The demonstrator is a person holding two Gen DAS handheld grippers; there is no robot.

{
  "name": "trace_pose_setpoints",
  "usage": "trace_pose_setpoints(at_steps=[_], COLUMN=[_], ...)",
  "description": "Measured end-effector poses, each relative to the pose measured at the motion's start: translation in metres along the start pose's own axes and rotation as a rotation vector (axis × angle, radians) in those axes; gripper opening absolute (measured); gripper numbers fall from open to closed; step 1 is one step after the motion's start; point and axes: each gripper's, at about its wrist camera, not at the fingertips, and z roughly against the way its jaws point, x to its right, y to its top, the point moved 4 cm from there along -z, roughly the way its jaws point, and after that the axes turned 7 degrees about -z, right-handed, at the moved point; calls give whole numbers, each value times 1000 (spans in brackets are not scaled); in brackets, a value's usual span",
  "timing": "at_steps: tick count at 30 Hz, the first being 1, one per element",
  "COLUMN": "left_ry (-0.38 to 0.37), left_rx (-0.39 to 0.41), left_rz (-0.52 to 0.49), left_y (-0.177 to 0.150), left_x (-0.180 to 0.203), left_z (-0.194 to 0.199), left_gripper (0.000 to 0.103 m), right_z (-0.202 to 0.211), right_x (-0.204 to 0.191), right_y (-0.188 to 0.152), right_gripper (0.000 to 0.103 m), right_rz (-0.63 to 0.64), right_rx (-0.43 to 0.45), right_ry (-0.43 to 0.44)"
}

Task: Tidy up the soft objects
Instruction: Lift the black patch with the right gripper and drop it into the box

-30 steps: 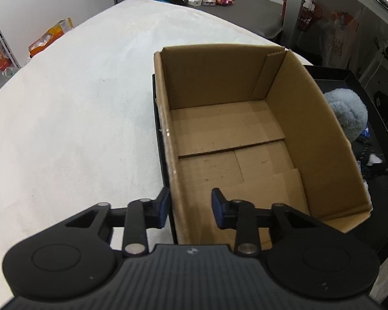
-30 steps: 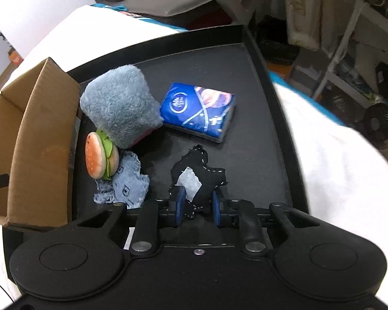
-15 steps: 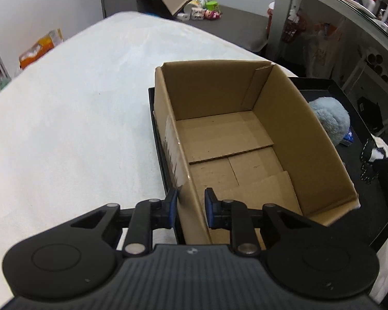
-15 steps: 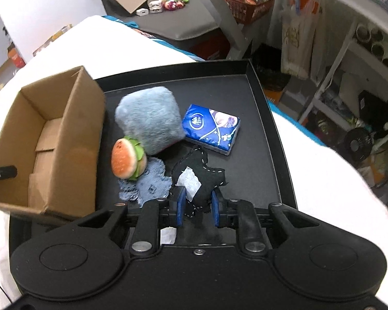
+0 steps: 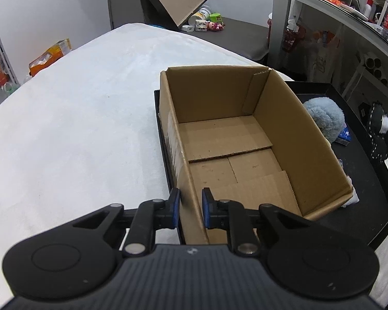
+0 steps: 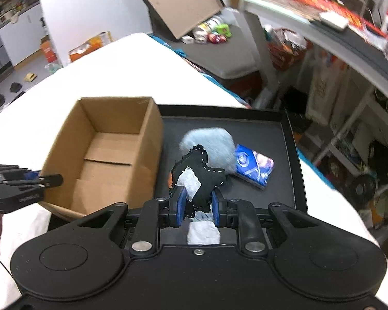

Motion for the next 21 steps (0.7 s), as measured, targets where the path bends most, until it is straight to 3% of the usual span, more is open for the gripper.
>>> trace_pose_setpoints(at_steps=[21], left_ry=[-12], left_rx=[-18], left_rz=[83], left_y=[-18], left_x=[6], left_z=[17], left_gripper=[17], right_z=[-1], right_x=[-70], right_y=[8], right_gripper=[22], right_rz=[153], right_rx=[30], right_ry=[33])
